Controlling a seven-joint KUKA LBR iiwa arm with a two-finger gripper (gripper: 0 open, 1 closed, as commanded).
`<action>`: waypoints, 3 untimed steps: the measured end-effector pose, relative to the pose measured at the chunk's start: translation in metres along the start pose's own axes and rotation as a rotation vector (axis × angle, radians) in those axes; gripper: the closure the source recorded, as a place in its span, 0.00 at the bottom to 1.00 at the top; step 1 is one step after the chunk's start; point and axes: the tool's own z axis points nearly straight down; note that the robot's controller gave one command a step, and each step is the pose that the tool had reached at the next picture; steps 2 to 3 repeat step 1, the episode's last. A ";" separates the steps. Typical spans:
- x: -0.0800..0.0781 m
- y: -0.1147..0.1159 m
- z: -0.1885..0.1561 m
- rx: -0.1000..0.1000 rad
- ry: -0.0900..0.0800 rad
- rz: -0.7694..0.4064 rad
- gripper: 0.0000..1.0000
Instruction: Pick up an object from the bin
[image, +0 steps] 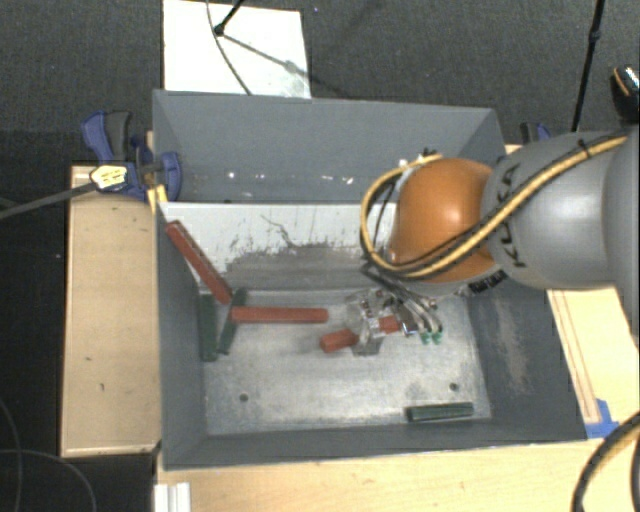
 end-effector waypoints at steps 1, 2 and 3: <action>-0.003 0.000 -0.076 0.001 -0.004 0.008 1.00; -0.003 0.000 -0.076 0.001 -0.004 0.008 1.00; -0.003 0.000 -0.076 0.001 -0.004 0.008 1.00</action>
Offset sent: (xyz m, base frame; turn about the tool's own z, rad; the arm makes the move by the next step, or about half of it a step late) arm 0.0002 0.0001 0.0712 0.0000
